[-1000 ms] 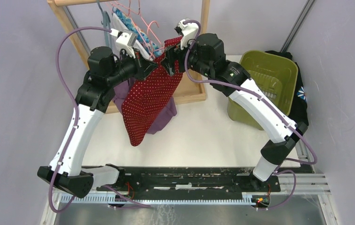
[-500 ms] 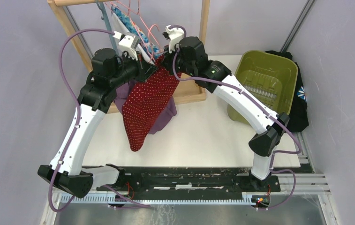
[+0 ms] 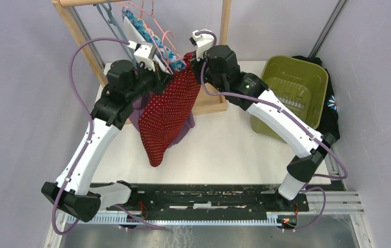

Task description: Remove the skirt from the hanger

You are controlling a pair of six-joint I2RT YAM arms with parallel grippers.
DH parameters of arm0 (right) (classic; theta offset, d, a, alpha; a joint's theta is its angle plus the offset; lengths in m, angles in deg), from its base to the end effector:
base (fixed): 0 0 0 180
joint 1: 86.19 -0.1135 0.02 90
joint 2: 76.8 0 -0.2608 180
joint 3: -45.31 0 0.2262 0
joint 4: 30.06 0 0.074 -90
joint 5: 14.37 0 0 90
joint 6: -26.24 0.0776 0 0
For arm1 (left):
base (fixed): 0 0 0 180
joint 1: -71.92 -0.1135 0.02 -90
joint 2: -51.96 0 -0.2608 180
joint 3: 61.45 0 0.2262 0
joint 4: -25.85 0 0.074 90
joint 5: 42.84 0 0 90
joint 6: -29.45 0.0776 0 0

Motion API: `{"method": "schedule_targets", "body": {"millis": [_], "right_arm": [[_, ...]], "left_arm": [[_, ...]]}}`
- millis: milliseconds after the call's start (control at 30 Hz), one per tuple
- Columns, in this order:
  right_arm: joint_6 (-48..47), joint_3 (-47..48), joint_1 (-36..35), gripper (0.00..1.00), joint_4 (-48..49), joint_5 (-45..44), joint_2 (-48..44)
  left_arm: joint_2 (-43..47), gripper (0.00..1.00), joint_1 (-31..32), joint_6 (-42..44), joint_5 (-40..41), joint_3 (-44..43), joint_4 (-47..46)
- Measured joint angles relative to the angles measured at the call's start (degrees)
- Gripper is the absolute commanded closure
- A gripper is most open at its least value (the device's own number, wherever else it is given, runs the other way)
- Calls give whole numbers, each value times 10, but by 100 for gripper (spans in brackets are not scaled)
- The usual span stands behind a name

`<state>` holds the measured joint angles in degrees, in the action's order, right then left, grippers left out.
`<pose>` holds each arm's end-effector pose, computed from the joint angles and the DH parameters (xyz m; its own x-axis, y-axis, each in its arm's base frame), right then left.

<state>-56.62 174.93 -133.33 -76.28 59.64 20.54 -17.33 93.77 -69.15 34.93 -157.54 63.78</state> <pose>0.2801 0.2704 0.4572 -0.2276 -0.0696 -0.9713 -0.4984 0.8652 0.0548 0.2507 -0.1182 0.4305 -0.2604 -0.0530 -0.9640 0.5236 0.8312 -0.1872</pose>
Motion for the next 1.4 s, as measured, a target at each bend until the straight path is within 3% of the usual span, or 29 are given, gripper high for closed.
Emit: {"method": "schedule_targets", "body": {"millis": [267, 433, 900, 1400], "right_arm": [[4, -57, -2, 99, 33, -3, -2], [36, -85, -1, 99, 45, 45, -24], [77, -133, -7, 99, 55, 125, -59], [76, -139, -115, 99, 63, 112, -50]], "left_arm": [[17, 97, 0, 3, 15, -13, 1], [22, 97, 0, 3, 35, -13, -22], [-24, 97, 2, -38, 53, 44, -202], [-29, 97, 23, -40, 90, 73, -323]]}}
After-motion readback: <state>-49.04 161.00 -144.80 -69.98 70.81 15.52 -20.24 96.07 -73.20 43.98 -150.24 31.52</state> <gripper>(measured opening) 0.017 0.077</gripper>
